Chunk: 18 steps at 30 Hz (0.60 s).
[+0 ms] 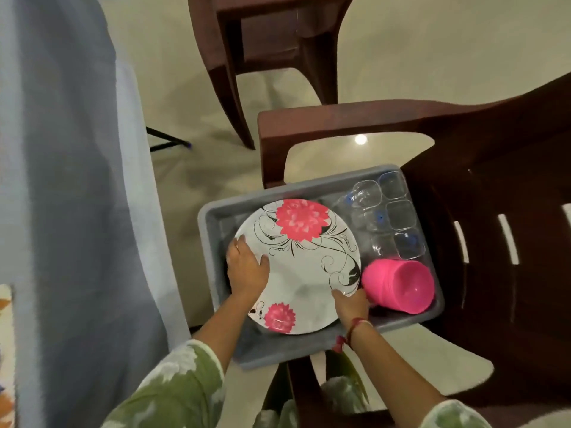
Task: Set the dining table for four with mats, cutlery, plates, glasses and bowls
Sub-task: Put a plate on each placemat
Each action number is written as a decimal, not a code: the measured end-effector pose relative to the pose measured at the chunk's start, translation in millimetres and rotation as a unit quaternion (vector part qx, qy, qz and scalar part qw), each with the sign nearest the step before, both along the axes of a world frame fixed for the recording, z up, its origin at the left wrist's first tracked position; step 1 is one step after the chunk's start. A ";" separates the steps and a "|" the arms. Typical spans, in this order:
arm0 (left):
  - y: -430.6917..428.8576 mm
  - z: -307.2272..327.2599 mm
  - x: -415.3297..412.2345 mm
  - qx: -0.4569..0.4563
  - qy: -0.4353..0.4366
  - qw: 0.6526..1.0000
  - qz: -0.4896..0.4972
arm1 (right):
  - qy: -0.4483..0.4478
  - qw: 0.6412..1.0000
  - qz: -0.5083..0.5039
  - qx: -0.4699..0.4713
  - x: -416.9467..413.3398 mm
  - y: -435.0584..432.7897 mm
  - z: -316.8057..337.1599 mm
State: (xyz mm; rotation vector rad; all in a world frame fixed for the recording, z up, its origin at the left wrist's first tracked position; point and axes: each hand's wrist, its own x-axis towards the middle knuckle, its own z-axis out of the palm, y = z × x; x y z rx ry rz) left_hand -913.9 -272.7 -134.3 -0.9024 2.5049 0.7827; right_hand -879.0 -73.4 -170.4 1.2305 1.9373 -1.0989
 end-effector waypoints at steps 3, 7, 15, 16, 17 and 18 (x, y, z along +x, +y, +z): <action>-10.3 -19.9 -12.4 -0.040 -0.044 0.998 -0.010 | 0.014 0.998 -0.057 -0.033 0.5 -2.6 -12.8; -20.2 -31.4 -20.3 -0.030 -0.062 0.997 -0.021 | 0.049 0.989 -0.131 -0.052 1.1 -4.0 -20.3; -40.0 -39.6 -34.3 0.041 -0.090 0.993 0.059 | 0.033 0.981 -0.183 -0.054 0.4 -5.2 -35.7; -39.5 -38.2 -34.5 0.046 -0.088 0.993 0.067 | 0.033 0.981 -0.184 -0.052 0.4 -5.3 -35.3; -39.2 -37.4 -33.7 0.050 -0.079 0.993 0.072 | 0.034 0.981 -0.187 -0.049 0.7 -5.8 -34.5; -39.0 -35.4 -32.2 0.053 -0.068 0.993 0.078 | 0.038 0.981 -0.187 -0.044 0.7 -6.1 -32.7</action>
